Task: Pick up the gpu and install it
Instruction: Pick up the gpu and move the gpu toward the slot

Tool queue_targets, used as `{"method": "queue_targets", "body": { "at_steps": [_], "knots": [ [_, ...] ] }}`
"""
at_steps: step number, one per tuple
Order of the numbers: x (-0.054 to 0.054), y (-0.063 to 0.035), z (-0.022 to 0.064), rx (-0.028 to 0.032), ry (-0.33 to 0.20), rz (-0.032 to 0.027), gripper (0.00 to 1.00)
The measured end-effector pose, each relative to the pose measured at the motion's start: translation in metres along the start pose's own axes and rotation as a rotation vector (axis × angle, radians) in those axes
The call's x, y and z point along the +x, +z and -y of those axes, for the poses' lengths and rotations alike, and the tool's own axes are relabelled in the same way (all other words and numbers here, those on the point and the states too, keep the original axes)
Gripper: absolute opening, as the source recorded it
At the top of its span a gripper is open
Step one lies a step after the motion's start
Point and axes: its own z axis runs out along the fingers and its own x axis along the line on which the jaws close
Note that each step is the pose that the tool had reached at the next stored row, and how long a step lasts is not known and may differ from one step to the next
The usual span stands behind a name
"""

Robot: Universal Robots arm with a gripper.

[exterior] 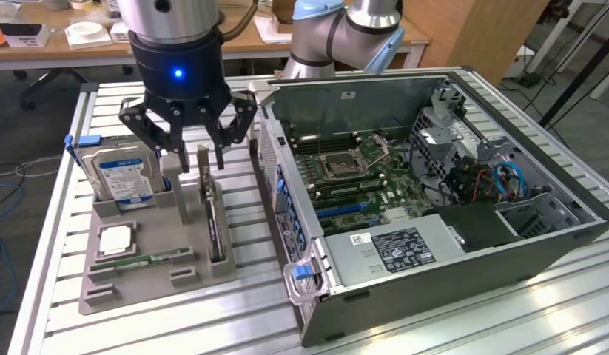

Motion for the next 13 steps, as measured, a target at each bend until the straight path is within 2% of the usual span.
{"method": "queue_targets", "body": {
  "at_steps": [13],
  "knots": [
    [0.0006, 0.0072, 0.0017, -0.0001, 0.000, 0.0001, 0.47]
  ]
}}
